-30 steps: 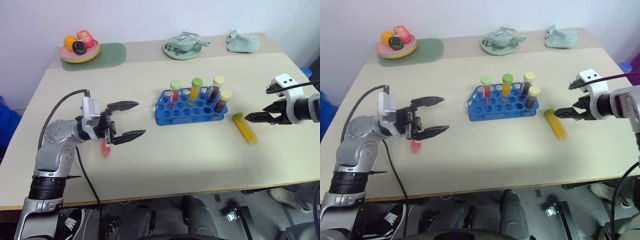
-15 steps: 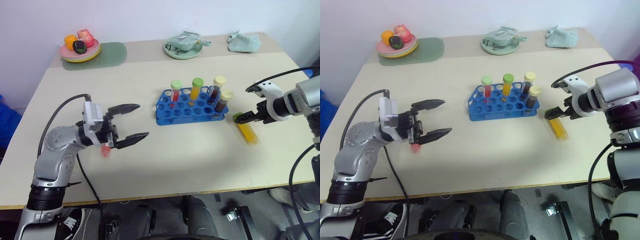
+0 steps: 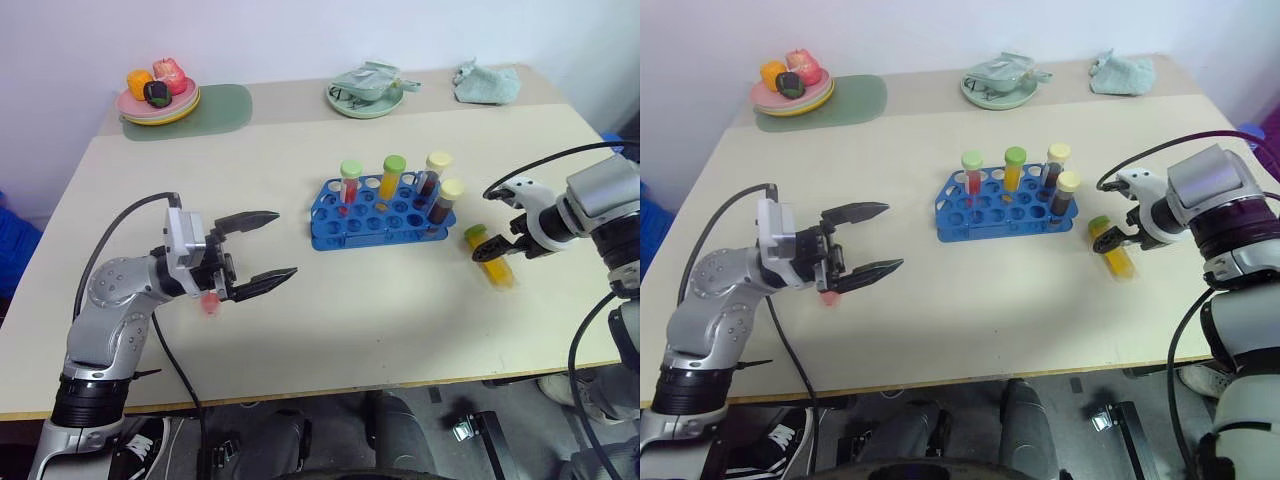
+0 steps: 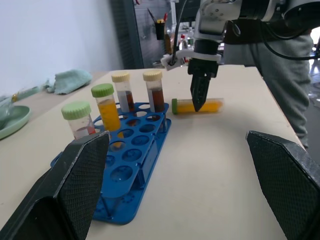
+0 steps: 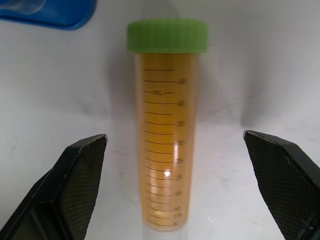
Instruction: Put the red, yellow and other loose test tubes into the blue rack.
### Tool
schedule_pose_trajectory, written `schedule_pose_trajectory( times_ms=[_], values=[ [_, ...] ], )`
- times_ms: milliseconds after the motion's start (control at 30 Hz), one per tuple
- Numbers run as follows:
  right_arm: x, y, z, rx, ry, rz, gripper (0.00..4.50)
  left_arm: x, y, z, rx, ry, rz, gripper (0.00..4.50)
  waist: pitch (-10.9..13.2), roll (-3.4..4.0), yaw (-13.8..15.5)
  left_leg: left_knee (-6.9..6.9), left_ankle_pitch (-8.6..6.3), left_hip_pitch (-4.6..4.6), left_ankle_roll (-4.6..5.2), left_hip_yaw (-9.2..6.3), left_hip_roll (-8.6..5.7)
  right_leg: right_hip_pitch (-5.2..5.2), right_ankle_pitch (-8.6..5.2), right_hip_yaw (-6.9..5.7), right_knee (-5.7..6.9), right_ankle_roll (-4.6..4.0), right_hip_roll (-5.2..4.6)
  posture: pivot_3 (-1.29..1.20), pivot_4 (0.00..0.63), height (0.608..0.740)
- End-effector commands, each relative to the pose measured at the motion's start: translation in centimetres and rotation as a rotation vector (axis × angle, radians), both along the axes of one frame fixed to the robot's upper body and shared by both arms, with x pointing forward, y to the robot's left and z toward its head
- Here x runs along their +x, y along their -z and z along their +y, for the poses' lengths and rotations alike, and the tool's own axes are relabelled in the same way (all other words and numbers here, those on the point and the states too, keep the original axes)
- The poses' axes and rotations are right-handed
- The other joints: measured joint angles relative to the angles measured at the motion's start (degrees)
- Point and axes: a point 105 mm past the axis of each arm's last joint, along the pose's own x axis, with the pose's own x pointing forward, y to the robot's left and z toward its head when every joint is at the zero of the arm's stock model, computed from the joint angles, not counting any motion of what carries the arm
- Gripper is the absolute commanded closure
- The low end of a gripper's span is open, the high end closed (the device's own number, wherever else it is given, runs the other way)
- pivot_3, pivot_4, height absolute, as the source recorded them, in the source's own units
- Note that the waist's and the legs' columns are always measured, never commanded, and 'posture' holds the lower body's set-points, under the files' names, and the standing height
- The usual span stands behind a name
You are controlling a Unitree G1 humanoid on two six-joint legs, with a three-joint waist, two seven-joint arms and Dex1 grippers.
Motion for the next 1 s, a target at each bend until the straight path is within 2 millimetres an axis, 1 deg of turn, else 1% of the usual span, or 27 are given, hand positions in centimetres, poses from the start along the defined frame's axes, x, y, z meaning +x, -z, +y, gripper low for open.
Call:
schedule_pose_trajectory(
  times_ms=[33, 300, 333, 367, 400, 533, 900, 967, 1000],
  values=[
    [0.5, -1.2, 0.2, -0.021, -0.014, -0.039, 0.04, -0.5, -1.0, 0.3, -0.016, -0.006, -0.043, 0.00, 0.00, 0.00, 0.02, 0.00, 0.00, 0.00, 0.00, 0.00, 0.00, 0.00, 0.00, 0.00, 0.00, 0.00, 0.00, 0.00, 0.150, 0.740],
    [0.5, -0.4, 0.3, -0.045, -0.013, -0.034, 0.04, -0.6, -1.0, 0.3, -0.015, -0.014, -0.047, 0.00, 0.00, 0.00, 0.01, 0.01, 0.00, -0.01, 0.00, 0.00, 0.00, -0.02, 0.00, 0.00, 0.01, 0.00, 0.00, 0.00, 0.150, 0.740],
    [0.5, -0.3, 0.3, -0.046, -0.010, -0.032, 0.54, -0.7, -1.0, 0.3, -0.015, -0.015, -0.047, 0.00, 0.00, 0.00, 0.03, 0.01, 0.00, -0.01, 0.00, 0.00, 0.00, -0.01, 0.00, 0.00, 0.01, 0.00, 0.00, 0.00, 0.150, 0.740],
    [0.6, -0.2, 0.2, -0.048, -0.006, -0.033, 0.81, -0.7, -1.0, 0.3, -0.016, -0.017, -0.047, 0.00, 0.00, 0.00, 0.05, 0.01, 0.00, -0.01, 0.00, 0.00, 0.00, -0.01, 0.00, 0.00, 0.01, 0.00, 0.00, 0.00, 0.150, 0.740],
    [0.5, -0.1, 0.2, -0.051, -0.004, -0.032, 1.25, -0.7, -1.0, 0.3, -0.016, -0.018, -0.046, 0.00, 0.00, 0.00, 0.04, 0.01, 0.00, -0.01, 0.00, 0.00, 0.00, -0.01, 0.01, 0.00, 0.01, -0.01, 0.00, 0.00, 0.150, 0.740],
    [0.4, 0.2, 0.2, -0.045, 0.001, -0.023, 3.24, -0.7, -0.9, 0.5, -0.014, -0.023, -0.044, 0.00, -0.01, 0.00, -0.01, 0.01, 0.00, 0.00, 0.00, 0.01, 0.00, -0.01, 0.01, 0.00, 0.02, -0.01, 0.00, 0.00, 0.150, 0.740],
    [0.1, -0.1, -0.1, -0.037, 0.018, -0.044, 3.24, -0.5, -0.7, 0.7, -0.007, -0.007, -0.045, 0.00, -0.01, 0.00, 0.01, 0.02, 0.00, 0.00, 0.00, 0.00, 0.00, 0.00, 0.01, 0.00, 0.02, -0.01, 0.00, 0.00, 0.150, 0.740],
    [0.2, -0.8, -0.8, -0.039, 0.042, -0.078, 3.24, -0.5, -0.5, 0.7, -0.005, -0.001, -0.044, 0.00, -0.01, 0.00, 0.03, 0.02, 0.00, 0.00, 0.00, 0.00, 0.00, 0.00, 0.01, 0.00, 0.02, -0.01, 0.00, 0.00, 0.150, 0.740],
    [0.6, -1.6, -1.6, -0.043, 0.082, -0.123, 3.24, -0.5, -0.5, 0.7, -0.007, -0.001, -0.043, 0.00, -0.01, 0.00, 0.04, 0.02, 0.00, 0.00, 0.00, 0.00, 0.00, 0.00, 0.01, 0.00, 0.02, -0.01, 0.00, 0.00, 0.150, 0.740]
  ],
)
